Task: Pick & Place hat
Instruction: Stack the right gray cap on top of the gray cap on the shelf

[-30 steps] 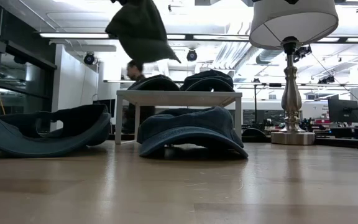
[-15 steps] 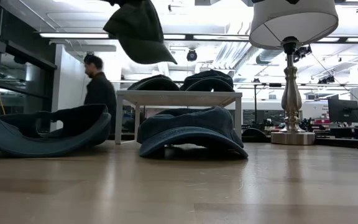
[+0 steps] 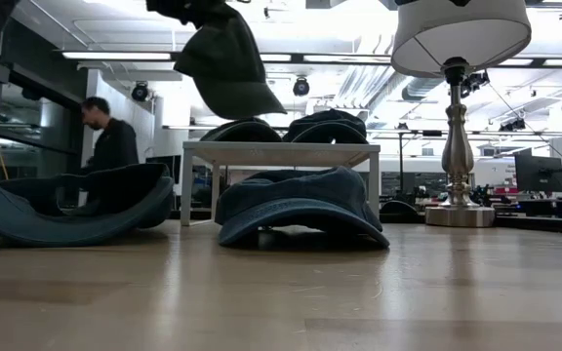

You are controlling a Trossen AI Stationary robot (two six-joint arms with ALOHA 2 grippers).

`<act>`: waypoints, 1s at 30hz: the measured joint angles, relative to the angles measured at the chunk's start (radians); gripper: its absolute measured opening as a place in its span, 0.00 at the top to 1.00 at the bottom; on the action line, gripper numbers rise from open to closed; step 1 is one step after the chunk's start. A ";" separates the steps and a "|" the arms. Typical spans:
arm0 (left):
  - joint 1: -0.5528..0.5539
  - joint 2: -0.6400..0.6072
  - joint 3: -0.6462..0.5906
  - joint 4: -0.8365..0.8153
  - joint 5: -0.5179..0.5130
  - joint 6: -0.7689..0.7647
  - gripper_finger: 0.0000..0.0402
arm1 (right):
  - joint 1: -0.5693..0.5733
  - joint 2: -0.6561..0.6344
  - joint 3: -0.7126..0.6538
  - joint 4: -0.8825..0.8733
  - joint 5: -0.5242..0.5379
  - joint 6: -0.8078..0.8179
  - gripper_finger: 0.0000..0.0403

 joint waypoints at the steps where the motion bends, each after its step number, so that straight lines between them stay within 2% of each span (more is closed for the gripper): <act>1: 0.000 0.000 0.000 -0.011 -0.001 0.011 0.94 | 0.000 0.000 0.000 0.000 0.000 0.000 0.80; 18: 0.000 0.011 0.000 -0.036 -0.082 0.019 0.94 | 0.000 0.000 0.000 -0.023 0.030 0.000 0.80; 25: 0.000 0.037 0.000 -0.013 -0.176 0.015 0.94 | 0.000 0.000 0.000 -0.023 0.031 0.000 0.80; 30: -0.001 0.040 0.000 0.058 -0.308 -0.034 0.88 | 0.000 0.000 0.000 -0.023 0.034 0.000 0.80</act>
